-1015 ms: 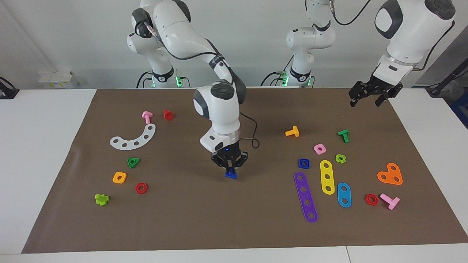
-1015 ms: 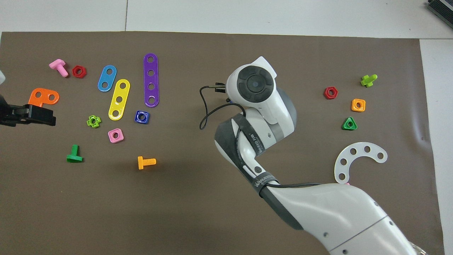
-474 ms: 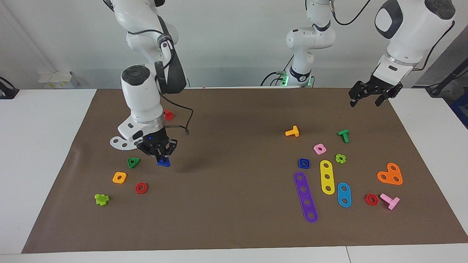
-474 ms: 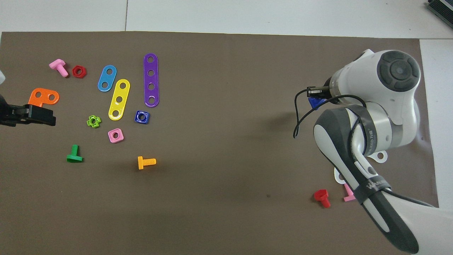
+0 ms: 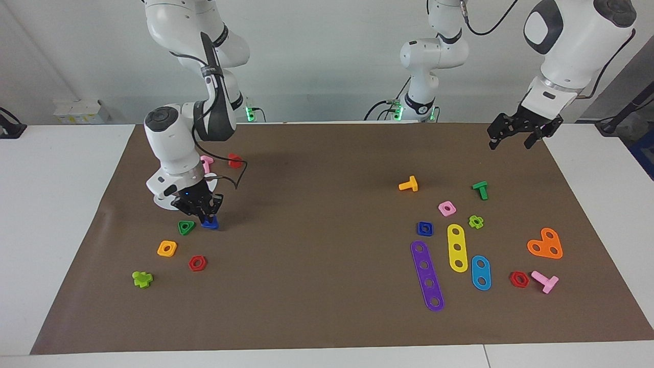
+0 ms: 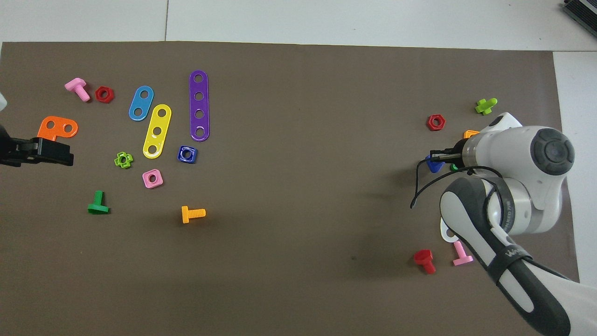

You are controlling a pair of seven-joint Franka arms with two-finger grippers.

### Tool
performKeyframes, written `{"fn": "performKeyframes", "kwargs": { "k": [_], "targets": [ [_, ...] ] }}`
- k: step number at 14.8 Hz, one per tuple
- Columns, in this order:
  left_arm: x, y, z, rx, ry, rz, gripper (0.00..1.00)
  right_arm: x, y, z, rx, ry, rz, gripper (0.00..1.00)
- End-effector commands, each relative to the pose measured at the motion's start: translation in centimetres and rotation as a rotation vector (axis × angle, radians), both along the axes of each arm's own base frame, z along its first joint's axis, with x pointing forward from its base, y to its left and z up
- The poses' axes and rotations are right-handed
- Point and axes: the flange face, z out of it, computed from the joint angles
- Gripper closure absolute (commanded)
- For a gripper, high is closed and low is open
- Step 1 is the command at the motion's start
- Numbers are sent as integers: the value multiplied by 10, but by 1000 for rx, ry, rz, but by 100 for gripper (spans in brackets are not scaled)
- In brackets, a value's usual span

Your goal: Unscrew and place screws in storage area

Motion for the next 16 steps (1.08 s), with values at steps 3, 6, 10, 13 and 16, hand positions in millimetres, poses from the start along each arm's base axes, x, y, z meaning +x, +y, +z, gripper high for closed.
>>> {"fn": "performKeyframes", "kwargs": {
  "k": [3, 6, 10, 13, 16],
  "targets": [
    [-9, 1, 2, 2, -4, 12, 0, -13, 1, -6, 41, -2, 4, 100],
    [-9, -3, 3, 4, -12, 6, 0, -6, 8, -10, 44, -30, -18, 0],
    [-9, 1, 2, 2, -4, 15, 0, 23, 20, 64, 50, -25, -37, 0],
    [-8, 0, 2, 2, -18, 15, 0, 29, -3, 162, -11, 41, -99, 0],
    [-7, 0, 3, 4, -21, 0, 0, 9, -21, 241, -40, 79, -168, 0]
  ]
}}
